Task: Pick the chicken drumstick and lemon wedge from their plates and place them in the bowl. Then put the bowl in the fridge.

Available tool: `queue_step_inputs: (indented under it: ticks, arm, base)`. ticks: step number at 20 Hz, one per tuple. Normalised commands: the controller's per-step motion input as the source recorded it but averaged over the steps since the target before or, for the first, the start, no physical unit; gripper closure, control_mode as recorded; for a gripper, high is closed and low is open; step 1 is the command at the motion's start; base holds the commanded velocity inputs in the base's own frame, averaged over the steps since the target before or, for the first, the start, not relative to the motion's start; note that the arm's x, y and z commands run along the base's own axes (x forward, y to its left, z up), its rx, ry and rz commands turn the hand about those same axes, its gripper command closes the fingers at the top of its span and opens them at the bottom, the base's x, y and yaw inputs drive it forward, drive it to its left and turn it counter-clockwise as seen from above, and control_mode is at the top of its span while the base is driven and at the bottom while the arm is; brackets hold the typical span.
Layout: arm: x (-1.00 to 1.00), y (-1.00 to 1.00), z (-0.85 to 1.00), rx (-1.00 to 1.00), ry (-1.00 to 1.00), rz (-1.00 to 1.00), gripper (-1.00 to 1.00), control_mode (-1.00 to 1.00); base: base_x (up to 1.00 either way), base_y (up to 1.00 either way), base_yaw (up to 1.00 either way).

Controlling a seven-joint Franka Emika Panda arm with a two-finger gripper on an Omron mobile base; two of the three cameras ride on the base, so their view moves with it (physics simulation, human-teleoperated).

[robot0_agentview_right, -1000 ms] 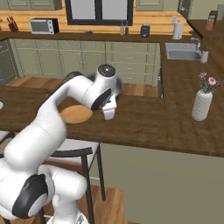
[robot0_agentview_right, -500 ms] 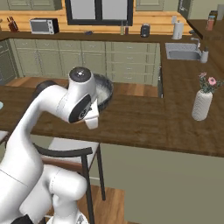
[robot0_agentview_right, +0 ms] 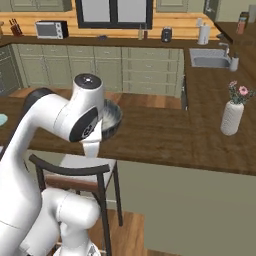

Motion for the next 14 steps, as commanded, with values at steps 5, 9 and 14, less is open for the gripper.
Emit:
queue_step_inputs:
  ticks: [5, 9, 14]
  arm:
    - [0.00, 0.00, 0.00, 0.00, 0.00, 0.00, 1.00, 1.00]
    - [0.00, 0.00, 0.00, 0.00, 0.00, 0.00, 1.00, 1.00]
    - [0.00, 0.00, 0.00, 0.00, 0.00, 0.00, 1.00, 1.00]
  base:
    - [-0.18, 0.96, 0.00]
    - [-0.96, 1.00, 0.02]
    - [-1.00, 1.00, 0.14]
